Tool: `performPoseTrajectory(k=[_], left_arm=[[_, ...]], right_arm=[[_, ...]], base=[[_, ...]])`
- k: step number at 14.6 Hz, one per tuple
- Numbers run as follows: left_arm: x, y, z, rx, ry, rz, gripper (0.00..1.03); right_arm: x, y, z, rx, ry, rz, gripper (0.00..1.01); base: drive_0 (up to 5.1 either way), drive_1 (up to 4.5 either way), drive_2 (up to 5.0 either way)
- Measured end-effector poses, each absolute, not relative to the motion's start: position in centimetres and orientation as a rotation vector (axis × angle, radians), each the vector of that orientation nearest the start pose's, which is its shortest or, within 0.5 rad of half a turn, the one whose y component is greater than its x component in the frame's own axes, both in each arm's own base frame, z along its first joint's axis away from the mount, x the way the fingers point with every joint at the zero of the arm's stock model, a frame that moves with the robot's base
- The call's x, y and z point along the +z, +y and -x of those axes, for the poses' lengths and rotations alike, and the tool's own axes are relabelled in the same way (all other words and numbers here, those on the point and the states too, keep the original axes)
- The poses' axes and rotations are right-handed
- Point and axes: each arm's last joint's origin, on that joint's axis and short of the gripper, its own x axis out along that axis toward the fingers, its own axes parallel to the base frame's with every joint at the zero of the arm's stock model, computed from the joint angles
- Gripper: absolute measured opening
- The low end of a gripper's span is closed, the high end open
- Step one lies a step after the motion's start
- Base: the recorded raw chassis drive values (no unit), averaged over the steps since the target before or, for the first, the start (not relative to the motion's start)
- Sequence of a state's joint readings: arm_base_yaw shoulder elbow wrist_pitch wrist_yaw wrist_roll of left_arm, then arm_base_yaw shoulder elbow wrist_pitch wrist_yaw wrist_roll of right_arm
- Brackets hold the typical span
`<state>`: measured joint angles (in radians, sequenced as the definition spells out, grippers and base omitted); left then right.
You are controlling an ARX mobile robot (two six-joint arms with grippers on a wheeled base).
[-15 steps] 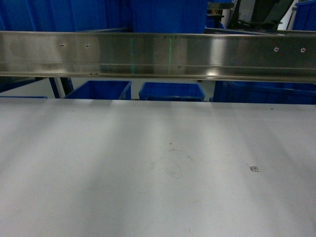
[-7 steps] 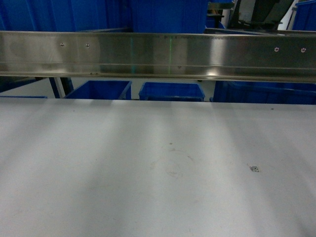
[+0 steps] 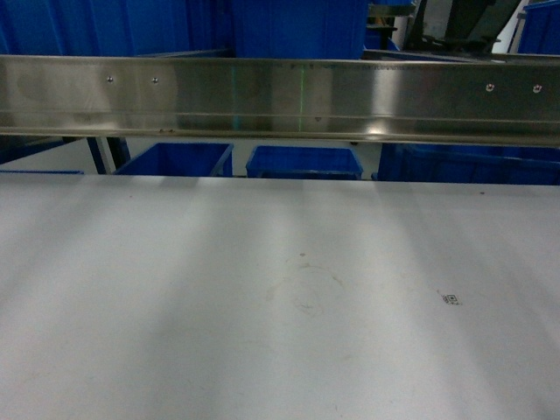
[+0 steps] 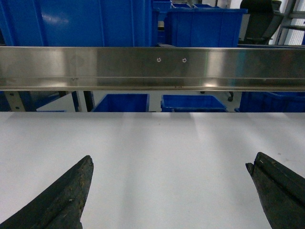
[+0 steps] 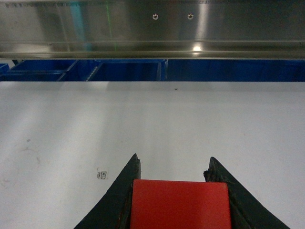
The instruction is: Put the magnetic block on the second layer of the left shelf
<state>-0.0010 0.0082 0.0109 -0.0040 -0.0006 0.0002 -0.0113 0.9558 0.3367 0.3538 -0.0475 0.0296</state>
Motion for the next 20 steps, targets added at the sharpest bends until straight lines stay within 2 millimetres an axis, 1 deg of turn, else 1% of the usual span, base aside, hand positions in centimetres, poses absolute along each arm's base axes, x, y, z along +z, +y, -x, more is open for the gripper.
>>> performPoseTrajectory(k=[1, 2, 3, 5, 7, 9, 12, 15, 20], left_arm=[[16.6, 0.0, -9.8, 0.000, 0.001, 0.000, 0.98], [16.6, 0.0, -9.8, 0.000, 0.001, 0.000, 0.98], [16.6, 0.0, -9.8, 0.000, 0.001, 0.000, 0.98], [16.6, 0.0, -9.8, 0.000, 0.001, 0.000, 0.98], [16.6, 0.0, -9.8, 0.000, 0.001, 0.000, 0.98], [16.6, 0.0, -9.8, 0.000, 0.001, 0.000, 0.98], [16.6, 0.0, -9.8, 0.000, 0.001, 0.000, 0.98], [16.6, 0.0, -9.8, 0.000, 0.001, 0.000, 0.98], [16.6, 0.0, -9.8, 0.000, 0.001, 0.000, 0.98]], right_arm=[[19.8, 0.0, -18.5, 0.018, 0.252, -0.036, 0.34], [19.6, 0.3, -17.9, 0.019, 0.239, -0.032, 0.34], [19.0, 0.8, -17.5, 0.033, 0.253, -0.025, 0.34], [19.3, 0.8, -17.4, 0.033, 0.226, -0.018, 0.34], [19.9, 0.8, -17.5, 0.033, 0.161, 0.008, 0.34], [19.5, 0.7, -17.3, 0.020, 0.153, 0.025, 0.34], [19.9, 0.6, -17.0, -0.010, 0.073, 0.024, 0.34], [19.0, 0.6, -16.7, -0.014, 0.103, 0.025, 0.34], [18.8, 0.3, -16.7, -0.031, 0.124, 0.016, 0.34]], base=[[0.0, 0.00, 0.0], [0.0, 0.00, 0.0], [0.0, 0.00, 0.0], [0.0, 0.00, 0.0], [0.0, 0.00, 0.0], [0.0, 0.00, 0.0], [0.0, 0.00, 0.0], [0.0, 0.00, 0.0], [0.0, 0.00, 0.0]])
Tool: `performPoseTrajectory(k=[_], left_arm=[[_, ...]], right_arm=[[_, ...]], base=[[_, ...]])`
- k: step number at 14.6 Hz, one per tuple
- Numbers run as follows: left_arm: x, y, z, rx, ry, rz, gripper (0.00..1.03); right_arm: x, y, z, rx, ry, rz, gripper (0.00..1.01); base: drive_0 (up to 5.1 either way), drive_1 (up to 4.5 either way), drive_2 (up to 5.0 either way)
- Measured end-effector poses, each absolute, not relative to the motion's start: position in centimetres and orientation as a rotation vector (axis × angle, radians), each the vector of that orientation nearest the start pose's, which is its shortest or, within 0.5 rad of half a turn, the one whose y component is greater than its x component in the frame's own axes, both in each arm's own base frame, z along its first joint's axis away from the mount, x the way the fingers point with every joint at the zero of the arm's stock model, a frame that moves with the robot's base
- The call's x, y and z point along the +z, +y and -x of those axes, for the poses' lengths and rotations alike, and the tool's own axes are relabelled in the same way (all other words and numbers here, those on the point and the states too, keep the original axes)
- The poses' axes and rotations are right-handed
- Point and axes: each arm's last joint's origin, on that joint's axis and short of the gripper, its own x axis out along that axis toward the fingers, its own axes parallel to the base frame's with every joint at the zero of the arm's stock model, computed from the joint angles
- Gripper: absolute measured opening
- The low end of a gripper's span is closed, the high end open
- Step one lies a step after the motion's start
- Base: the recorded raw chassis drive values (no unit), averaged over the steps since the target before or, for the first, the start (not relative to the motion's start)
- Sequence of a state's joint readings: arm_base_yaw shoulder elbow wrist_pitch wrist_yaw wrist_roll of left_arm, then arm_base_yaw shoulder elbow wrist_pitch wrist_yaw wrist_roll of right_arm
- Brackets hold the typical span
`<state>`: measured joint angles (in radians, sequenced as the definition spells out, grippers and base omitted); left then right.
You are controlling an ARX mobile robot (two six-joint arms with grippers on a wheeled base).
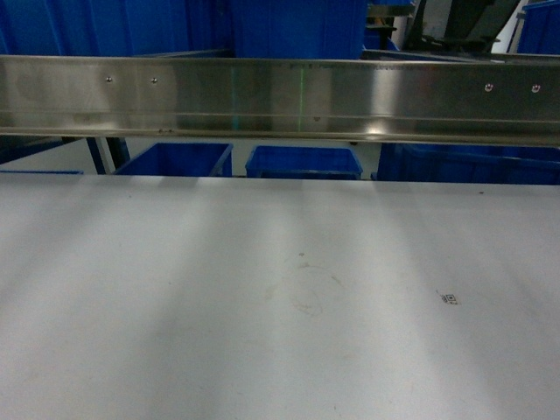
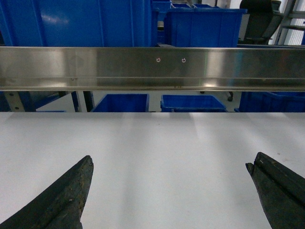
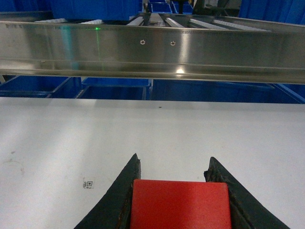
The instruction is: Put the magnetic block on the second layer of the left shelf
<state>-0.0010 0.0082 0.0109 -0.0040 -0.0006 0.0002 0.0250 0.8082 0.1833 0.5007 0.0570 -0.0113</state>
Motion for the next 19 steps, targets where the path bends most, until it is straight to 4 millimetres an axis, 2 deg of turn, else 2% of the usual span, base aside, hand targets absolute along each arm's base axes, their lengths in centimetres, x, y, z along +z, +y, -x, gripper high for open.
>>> performPoseTrajectory(k=[2, 19], left_arm=[[16.62, -0.01, -9.75, 0.000, 0.001, 0.000, 0.98], [16.62, -0.01, -9.75, 0.000, 0.001, 0.000, 0.98]], right_arm=[[18.77, 0.25, -16.73, -0.031, 0.124, 0.014, 0.34], [18.77, 0.24, -16.75, -0.035, 0.126, 0.013, 0.34]], base=[[0.0, 0.00, 0.0], [-4.9, 2.51, 2.5]])
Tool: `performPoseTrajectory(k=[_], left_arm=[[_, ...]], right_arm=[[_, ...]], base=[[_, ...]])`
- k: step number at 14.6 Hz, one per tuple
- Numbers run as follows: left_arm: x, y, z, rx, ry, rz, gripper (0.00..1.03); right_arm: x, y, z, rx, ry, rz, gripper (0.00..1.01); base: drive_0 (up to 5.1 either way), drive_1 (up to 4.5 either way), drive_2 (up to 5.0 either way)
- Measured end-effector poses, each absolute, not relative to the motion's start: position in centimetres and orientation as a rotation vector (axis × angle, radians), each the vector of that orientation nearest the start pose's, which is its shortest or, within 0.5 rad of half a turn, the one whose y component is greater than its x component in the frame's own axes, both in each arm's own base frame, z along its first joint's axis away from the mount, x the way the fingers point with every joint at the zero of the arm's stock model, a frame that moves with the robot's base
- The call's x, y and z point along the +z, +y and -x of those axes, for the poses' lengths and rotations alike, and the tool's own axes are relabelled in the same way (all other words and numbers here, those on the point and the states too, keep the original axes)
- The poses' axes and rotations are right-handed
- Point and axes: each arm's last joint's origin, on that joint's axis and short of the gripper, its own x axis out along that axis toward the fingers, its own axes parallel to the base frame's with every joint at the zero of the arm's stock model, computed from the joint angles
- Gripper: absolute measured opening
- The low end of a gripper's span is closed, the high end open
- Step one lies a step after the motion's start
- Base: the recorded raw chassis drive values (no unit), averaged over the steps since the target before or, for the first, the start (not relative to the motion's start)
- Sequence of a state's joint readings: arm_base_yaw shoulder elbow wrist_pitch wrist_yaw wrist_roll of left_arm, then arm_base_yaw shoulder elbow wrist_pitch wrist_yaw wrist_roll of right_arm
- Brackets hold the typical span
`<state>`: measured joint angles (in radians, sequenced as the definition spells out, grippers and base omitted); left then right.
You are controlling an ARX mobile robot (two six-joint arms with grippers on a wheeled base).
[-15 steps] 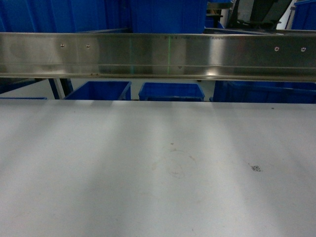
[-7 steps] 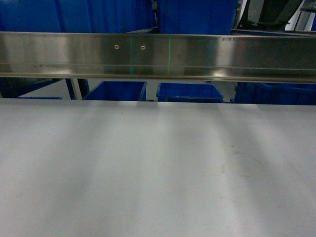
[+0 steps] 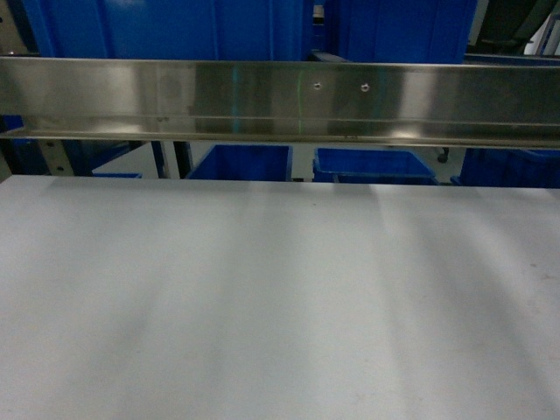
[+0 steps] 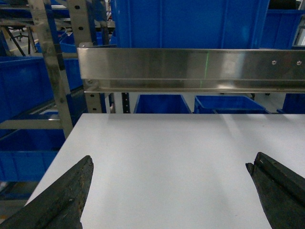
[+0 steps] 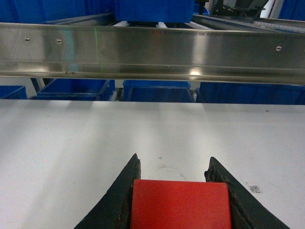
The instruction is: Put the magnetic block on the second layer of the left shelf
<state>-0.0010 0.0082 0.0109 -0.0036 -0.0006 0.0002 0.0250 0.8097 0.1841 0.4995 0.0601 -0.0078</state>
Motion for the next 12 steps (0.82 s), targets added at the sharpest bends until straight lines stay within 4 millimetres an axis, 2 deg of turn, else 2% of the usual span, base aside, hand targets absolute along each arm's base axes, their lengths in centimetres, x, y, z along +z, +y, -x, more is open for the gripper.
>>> performPoseTrajectory(k=[12], left_arm=[[16.62, -0.01, -9.75, 0.000, 0.001, 0.000, 0.98]], right_arm=[[18.77, 0.25, -16.75, -0.034, 0.125, 0.013, 0.34]], base=[[-5.0, 2.40, 2.4]])
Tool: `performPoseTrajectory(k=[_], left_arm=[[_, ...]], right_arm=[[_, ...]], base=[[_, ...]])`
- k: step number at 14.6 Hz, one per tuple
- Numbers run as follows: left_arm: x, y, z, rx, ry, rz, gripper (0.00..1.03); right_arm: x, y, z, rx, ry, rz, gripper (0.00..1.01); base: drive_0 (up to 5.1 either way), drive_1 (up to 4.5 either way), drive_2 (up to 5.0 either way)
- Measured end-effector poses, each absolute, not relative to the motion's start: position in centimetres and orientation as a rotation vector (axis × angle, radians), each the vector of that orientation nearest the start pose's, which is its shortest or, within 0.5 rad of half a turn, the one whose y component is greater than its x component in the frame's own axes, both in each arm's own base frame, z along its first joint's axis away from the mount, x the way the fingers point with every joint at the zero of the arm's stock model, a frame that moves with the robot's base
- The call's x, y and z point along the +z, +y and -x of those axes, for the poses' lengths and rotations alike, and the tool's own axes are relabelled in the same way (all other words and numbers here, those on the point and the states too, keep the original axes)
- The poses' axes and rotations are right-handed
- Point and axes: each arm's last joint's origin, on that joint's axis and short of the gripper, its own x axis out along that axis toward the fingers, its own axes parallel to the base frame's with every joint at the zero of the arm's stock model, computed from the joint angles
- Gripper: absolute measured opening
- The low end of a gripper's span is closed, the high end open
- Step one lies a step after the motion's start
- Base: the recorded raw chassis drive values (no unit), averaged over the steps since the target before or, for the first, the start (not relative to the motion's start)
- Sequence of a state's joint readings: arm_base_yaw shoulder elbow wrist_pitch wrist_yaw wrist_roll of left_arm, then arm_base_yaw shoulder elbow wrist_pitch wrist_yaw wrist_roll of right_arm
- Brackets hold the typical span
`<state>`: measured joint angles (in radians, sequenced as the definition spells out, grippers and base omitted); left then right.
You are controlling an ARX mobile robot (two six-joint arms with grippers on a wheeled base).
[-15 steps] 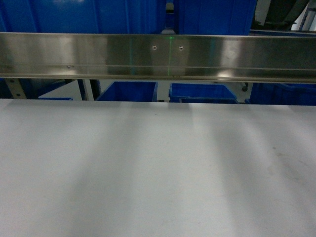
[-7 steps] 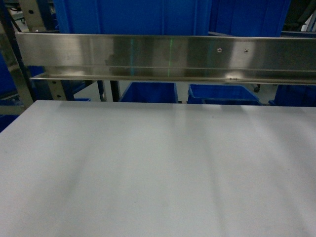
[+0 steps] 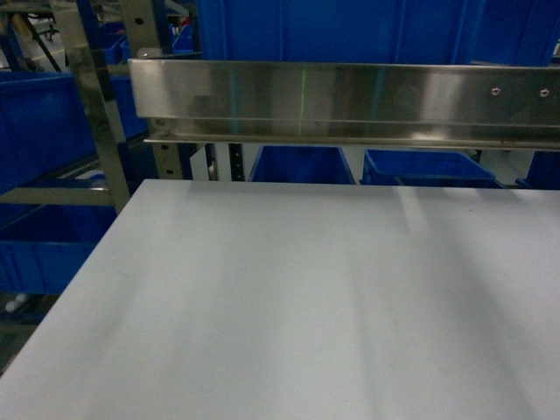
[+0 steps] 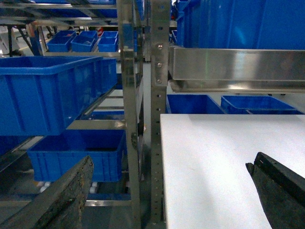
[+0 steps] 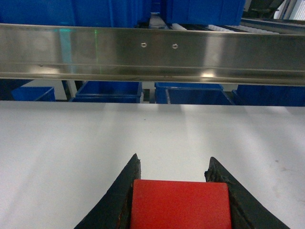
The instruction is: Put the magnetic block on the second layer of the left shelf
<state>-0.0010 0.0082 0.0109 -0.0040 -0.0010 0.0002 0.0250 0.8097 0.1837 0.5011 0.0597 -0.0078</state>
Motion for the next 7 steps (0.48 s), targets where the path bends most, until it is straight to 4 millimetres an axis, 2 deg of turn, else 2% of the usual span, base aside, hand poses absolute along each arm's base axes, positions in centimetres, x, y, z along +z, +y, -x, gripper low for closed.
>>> performPoseTrajectory(k=[7], left_arm=[[16.62, -0.01, -9.75, -0.001, 0.001, 0.000, 0.98]], right_arm=[[18.80, 0.25, -16.75, -0.034, 0.123, 0.013, 0.34]], base=[[-4.9, 2.43, 2.4]])
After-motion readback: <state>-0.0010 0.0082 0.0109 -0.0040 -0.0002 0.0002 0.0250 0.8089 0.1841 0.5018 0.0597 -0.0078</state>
